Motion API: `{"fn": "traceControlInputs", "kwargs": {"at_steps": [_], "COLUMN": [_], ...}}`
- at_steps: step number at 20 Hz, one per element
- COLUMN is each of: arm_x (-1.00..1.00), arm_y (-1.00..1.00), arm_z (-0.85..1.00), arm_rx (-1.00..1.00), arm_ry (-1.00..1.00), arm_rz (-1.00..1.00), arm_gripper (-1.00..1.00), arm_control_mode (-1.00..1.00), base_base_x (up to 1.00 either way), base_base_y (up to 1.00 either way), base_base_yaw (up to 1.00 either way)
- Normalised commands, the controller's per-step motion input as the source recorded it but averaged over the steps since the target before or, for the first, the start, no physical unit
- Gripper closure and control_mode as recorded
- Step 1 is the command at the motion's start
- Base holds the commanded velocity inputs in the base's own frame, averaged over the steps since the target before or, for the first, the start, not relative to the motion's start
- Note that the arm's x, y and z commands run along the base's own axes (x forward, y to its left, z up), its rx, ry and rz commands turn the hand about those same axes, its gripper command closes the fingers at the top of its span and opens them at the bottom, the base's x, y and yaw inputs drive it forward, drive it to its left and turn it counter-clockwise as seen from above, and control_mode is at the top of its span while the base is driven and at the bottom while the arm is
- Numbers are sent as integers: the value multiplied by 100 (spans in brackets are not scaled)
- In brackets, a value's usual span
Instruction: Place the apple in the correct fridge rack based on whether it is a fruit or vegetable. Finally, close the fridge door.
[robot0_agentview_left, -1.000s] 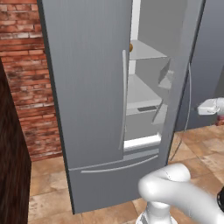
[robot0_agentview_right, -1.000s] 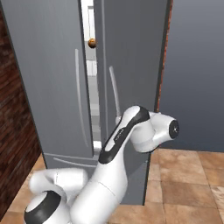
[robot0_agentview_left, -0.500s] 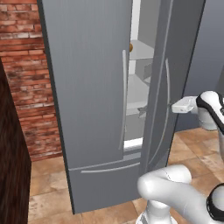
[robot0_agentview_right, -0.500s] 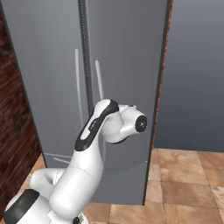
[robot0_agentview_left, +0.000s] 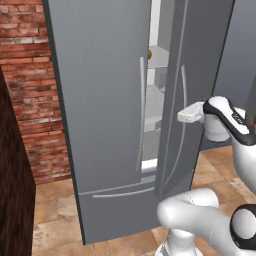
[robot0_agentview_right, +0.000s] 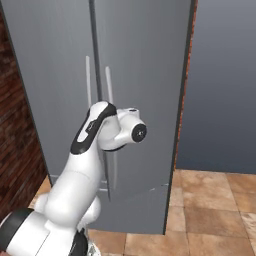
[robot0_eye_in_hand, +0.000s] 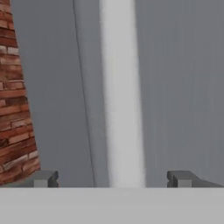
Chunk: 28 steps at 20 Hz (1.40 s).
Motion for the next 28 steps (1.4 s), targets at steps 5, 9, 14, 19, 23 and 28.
{"fn": "traceControlInputs", "kwargs": {"at_steps": [5,9,14,19,23,28], "arm_x": [30,30,31,27,49,71], "arm_y": [30,29,25,13,0,0], "arm_z": [43,45,49,46,40,43], "arm_rx": [0,0,0,0,3,11], "arm_ry": [-11,-11,-10,-11,-1,3], "arm_rz": [-2,-3,-2,-3,-5,-2], "arm_gripper": [-100,-100,-100,-100,-100,-100], "arm_control_mode": [-100,-100,-100,-100,-100,-100], "base_base_x": [0,0,0,0,0,0], "base_base_y": [0,0,0,0,0,0], "base_base_yaw": [0,0,0,0,0,0]}}
